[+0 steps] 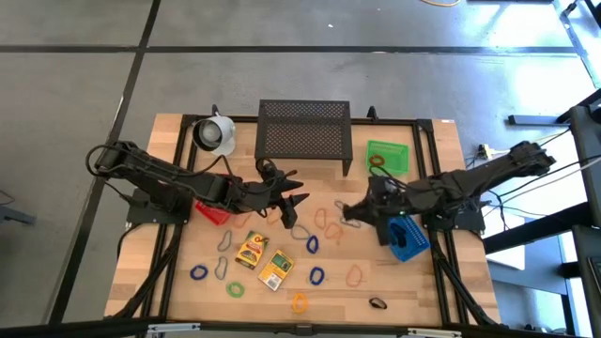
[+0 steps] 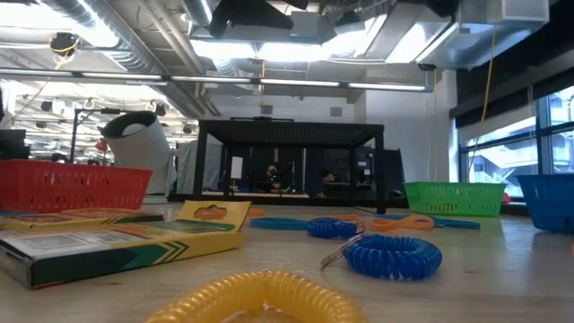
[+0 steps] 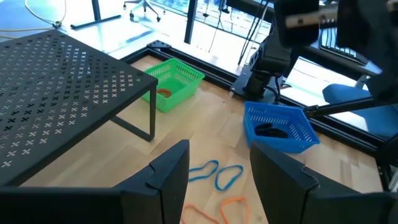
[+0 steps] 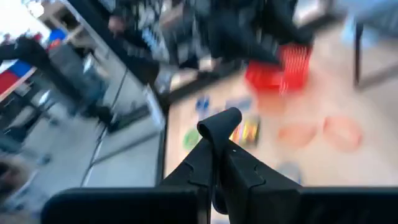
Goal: Pick & Place Office Desk Supplies
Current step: Put the black rubber band into the blue bin
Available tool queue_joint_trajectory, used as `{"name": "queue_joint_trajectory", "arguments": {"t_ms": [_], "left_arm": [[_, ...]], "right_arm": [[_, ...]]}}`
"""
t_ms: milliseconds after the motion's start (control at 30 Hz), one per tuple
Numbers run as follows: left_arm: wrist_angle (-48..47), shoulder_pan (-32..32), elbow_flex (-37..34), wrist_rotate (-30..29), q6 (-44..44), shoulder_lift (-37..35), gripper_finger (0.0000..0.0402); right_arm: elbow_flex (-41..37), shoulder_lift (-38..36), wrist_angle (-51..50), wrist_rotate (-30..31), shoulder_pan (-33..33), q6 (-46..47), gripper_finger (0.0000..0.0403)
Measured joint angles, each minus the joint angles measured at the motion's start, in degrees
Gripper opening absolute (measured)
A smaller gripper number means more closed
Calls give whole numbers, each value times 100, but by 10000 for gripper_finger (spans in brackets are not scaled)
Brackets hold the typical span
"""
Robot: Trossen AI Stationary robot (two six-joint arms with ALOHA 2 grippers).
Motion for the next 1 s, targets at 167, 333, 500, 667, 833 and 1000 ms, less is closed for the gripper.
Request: {"name": "queue_joint_trajectory", "arguments": {"t_ms": [167, 333, 500, 667, 833, 1000], "left_arm": [[-7, -7, 0, 2, 0, 0, 164], [-11, -11, 0, 4, -2, 0, 164], [-23, -11, 0, 7, 0, 0, 164], [-44, -11, 2, 7, -2, 0, 164], [-45, -11, 2, 7, -2, 0, 164], [-44, -11, 2, 7, -2, 0, 164]], "right_arm": [[2, -382, -2199, -446, 87, 956, 17], [2, -395, -4604, -1093, 266, 2115, 19], [-246, -250, -5630, -1405, 363, 2818, 23], [-1150, -244, -4883, -1711, 363, 3224, 21], [-1866, -244, -3913, -1729, 361, 3571, 20], [-2158, -244, -3679, -1595, 361, 3946, 20]]}}
